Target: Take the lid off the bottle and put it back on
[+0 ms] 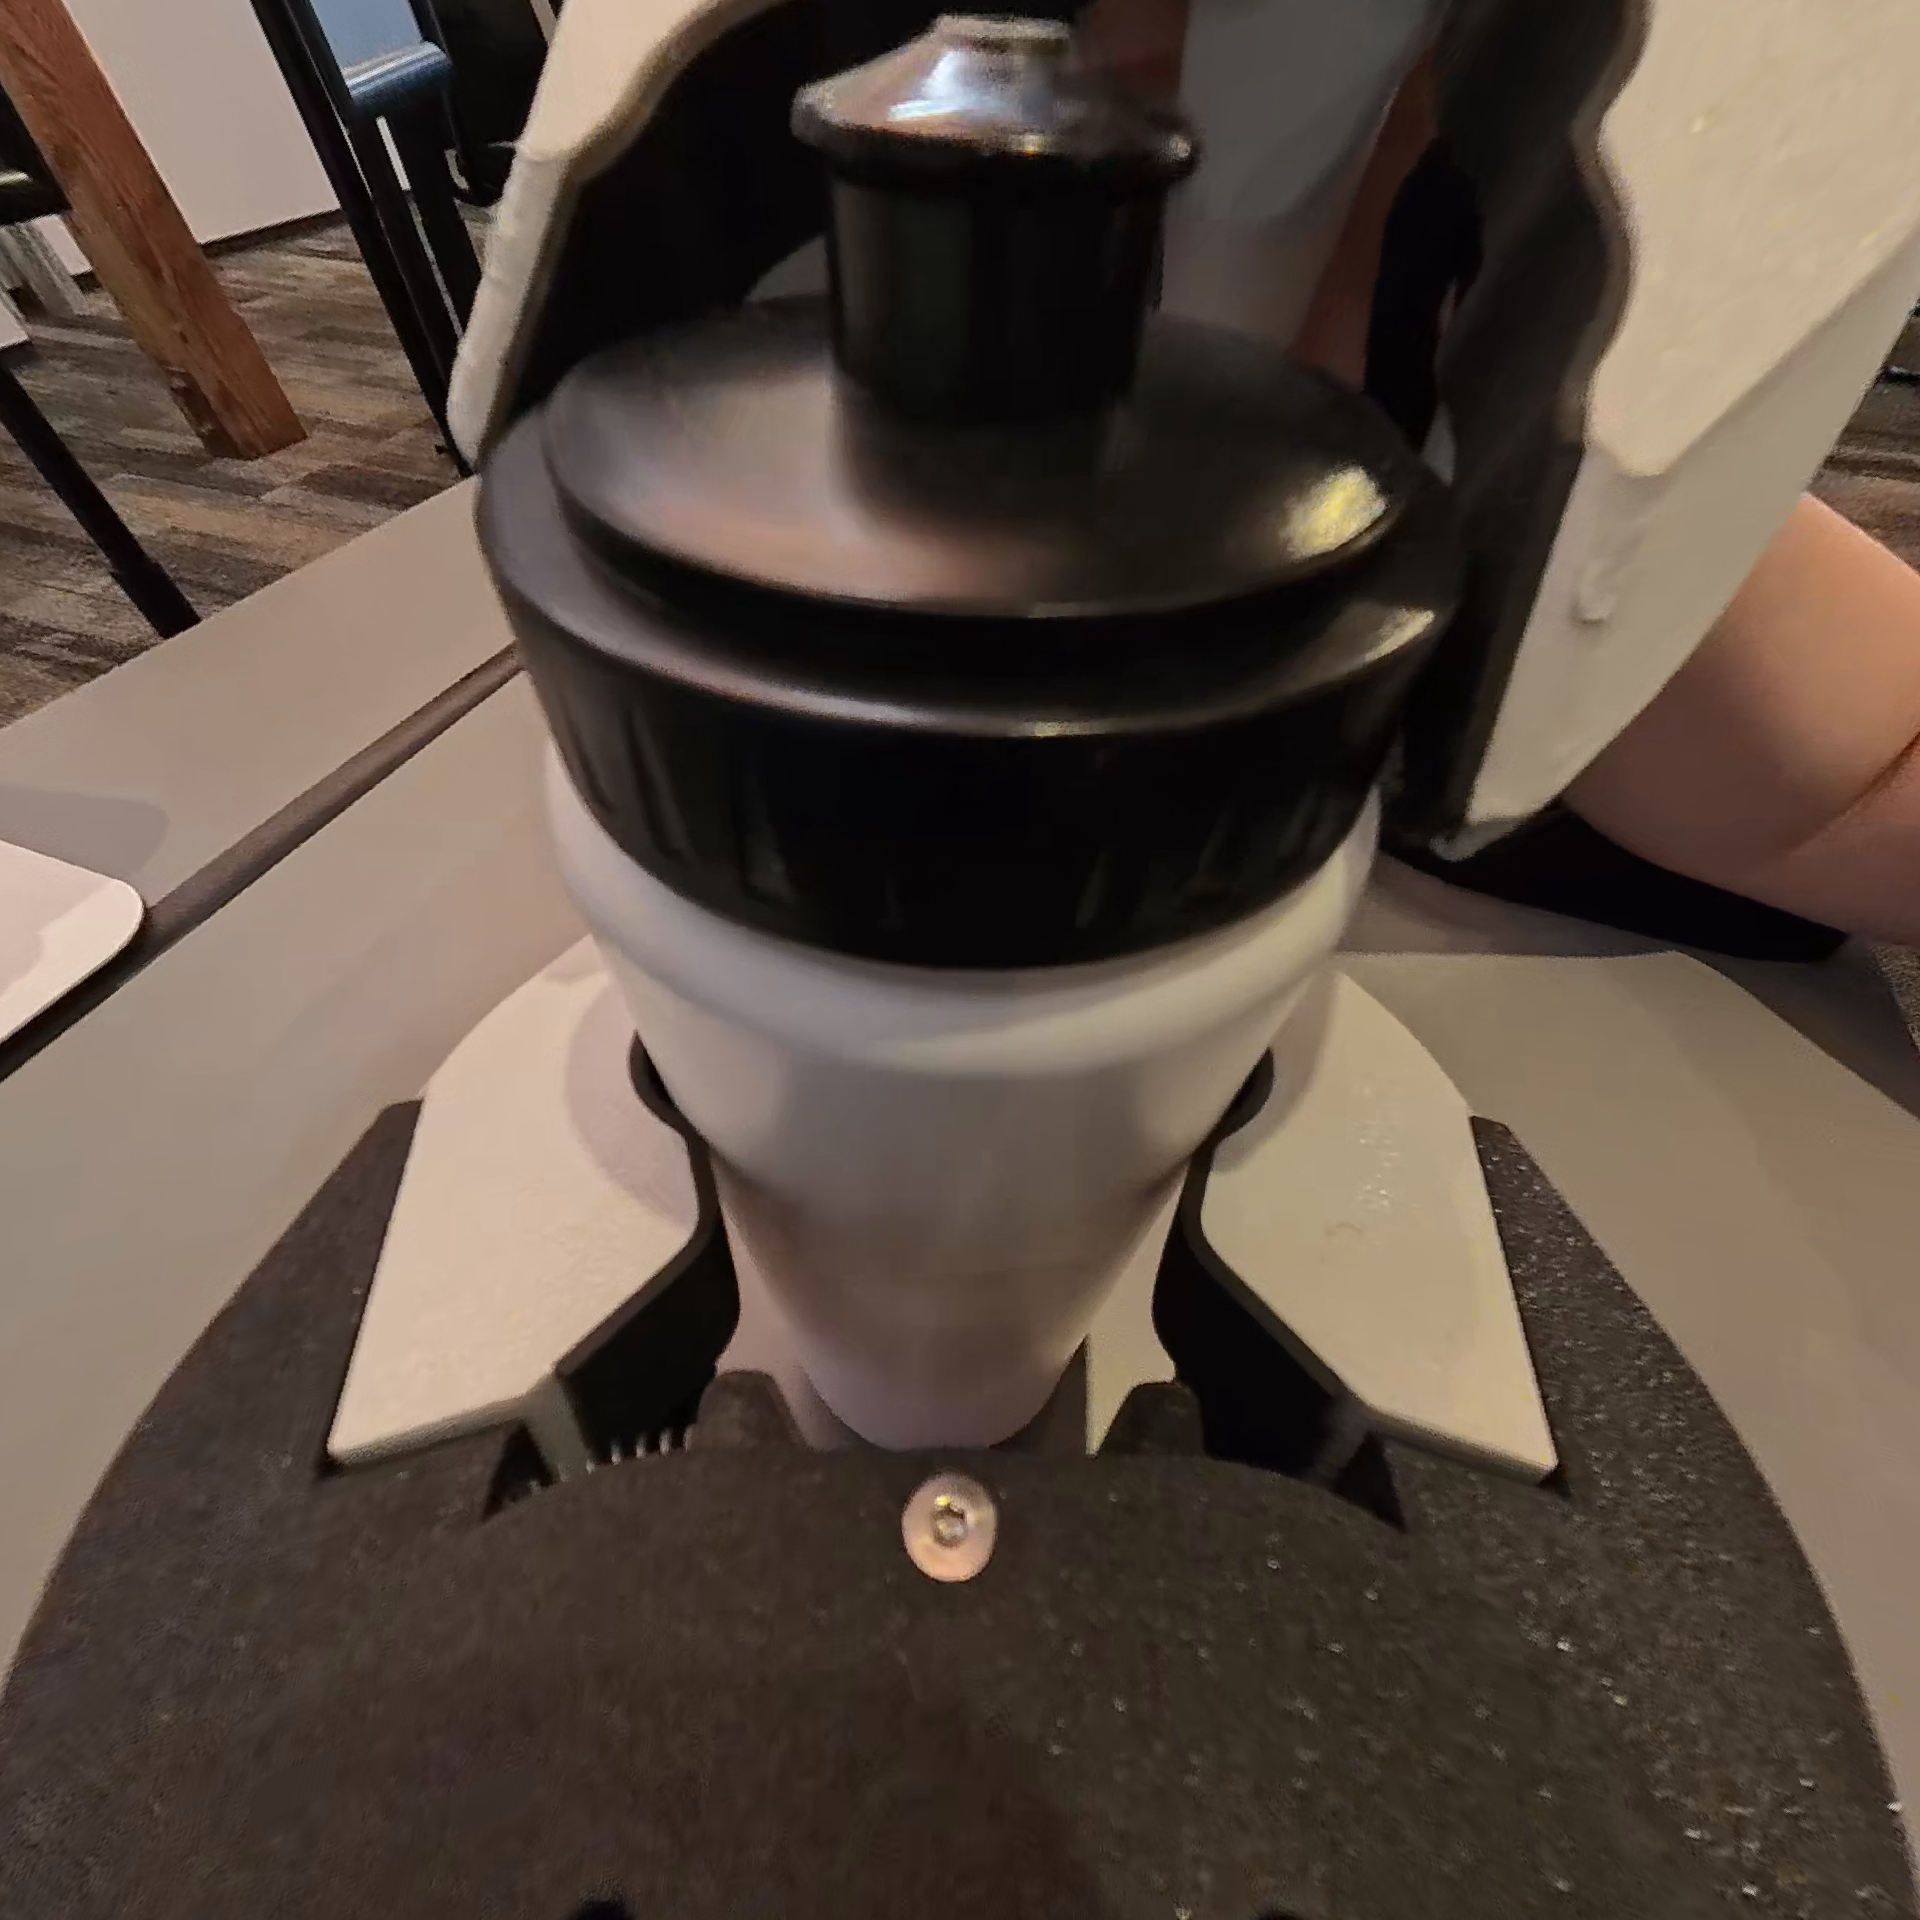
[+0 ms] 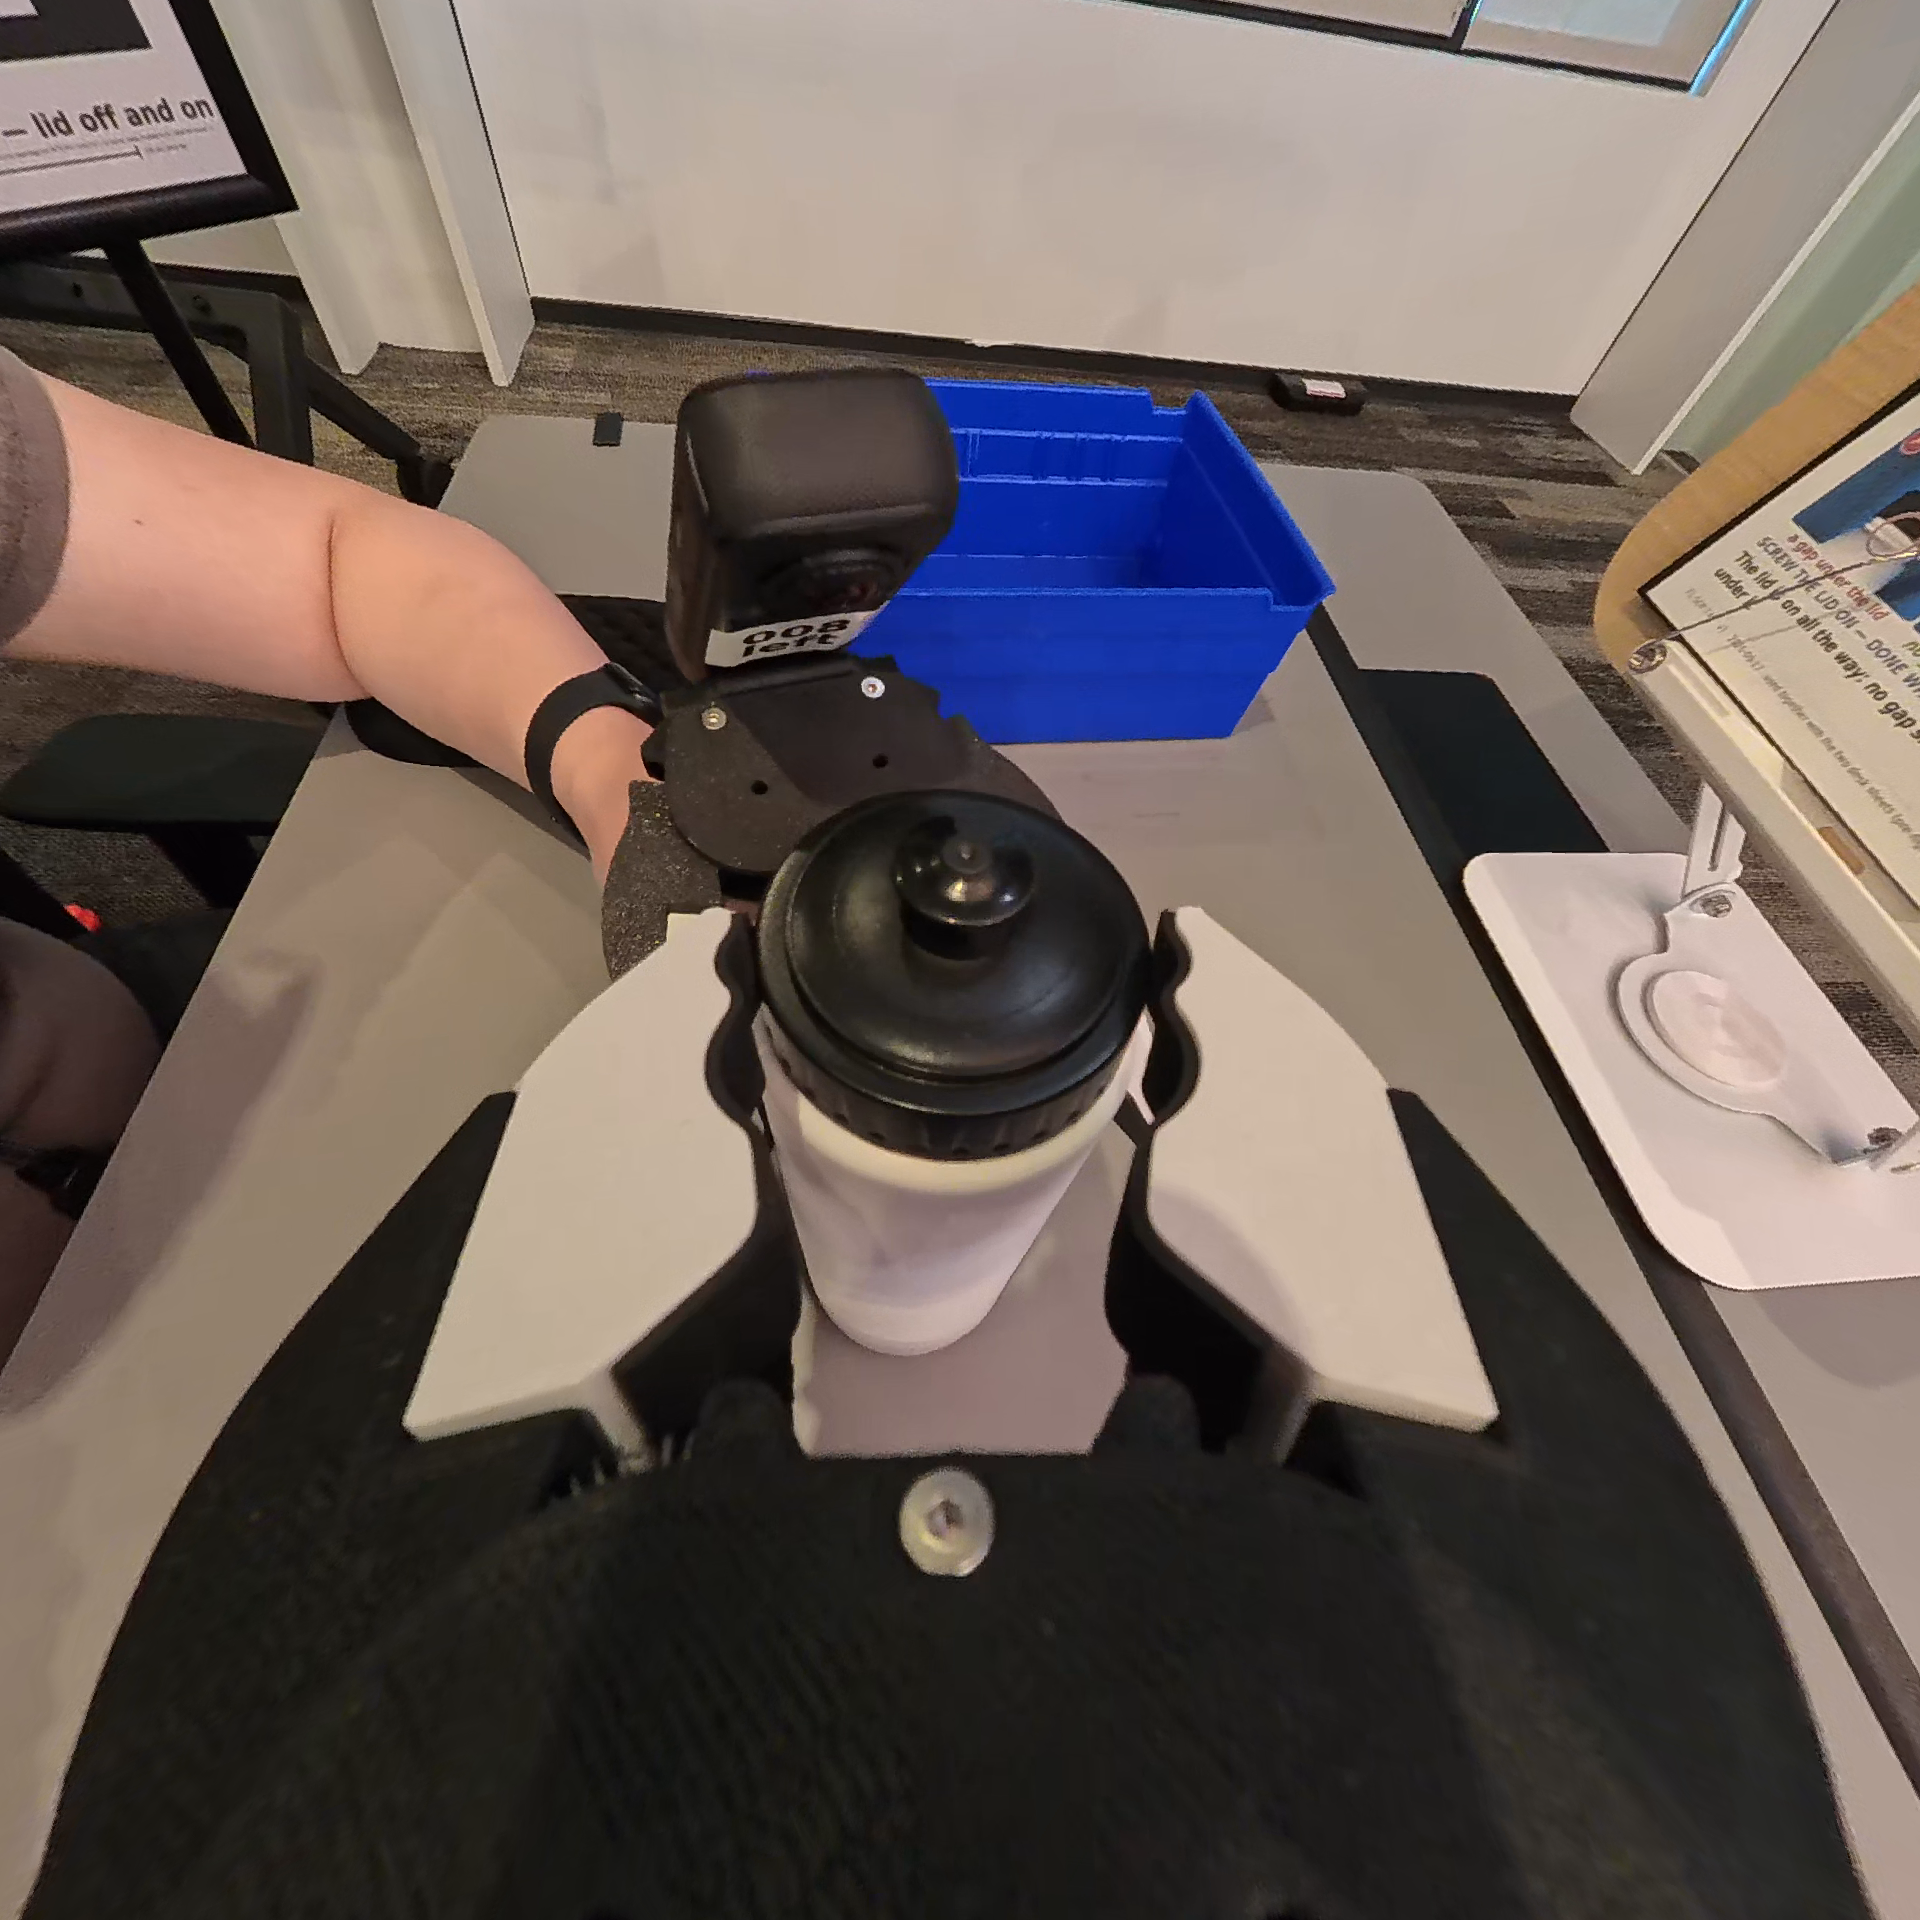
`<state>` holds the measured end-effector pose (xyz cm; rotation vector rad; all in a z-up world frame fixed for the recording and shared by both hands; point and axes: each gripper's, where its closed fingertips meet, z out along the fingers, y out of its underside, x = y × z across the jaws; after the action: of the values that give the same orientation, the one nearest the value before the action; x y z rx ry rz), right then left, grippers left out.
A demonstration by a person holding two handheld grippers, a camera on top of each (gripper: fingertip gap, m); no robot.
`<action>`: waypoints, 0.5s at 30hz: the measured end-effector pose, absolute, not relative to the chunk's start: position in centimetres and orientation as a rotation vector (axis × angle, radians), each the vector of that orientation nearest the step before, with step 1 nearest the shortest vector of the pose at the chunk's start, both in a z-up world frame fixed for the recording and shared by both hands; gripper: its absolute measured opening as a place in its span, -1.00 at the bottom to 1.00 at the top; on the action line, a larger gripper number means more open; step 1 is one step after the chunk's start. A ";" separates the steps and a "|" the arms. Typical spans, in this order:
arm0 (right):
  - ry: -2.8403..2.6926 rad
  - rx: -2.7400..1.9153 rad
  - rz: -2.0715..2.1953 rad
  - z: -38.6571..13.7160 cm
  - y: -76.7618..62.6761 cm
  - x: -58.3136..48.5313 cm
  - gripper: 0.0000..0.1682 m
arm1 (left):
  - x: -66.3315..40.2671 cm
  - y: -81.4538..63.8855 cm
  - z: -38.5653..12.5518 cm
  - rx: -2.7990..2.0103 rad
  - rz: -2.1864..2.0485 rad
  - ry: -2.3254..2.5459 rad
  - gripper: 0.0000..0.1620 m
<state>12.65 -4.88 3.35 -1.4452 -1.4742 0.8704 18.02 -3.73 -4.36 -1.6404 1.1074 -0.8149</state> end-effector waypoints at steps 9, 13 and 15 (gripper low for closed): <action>-1.466 -1.444 0.869 3.4 -4.8 12.7 -0.12 | 17.8 -3.5 -4.5 -1.683 -0.772 1.086 0.26; -1.462 -1.443 0.848 3.4 -4.7 12.7 -0.12 | 18.0 -3.6 -4.4 -1.658 -0.807 1.103 0.26; -1.460 -1.446 0.850 3.4 -4.6 12.7 -0.12 | 18.0 -3.6 -4.4 -1.656 -0.808 1.102 0.27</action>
<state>12.69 -4.63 3.37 -1.4459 -1.4598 0.8498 17.97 -3.55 -4.39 -1.6556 1.1024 -0.8078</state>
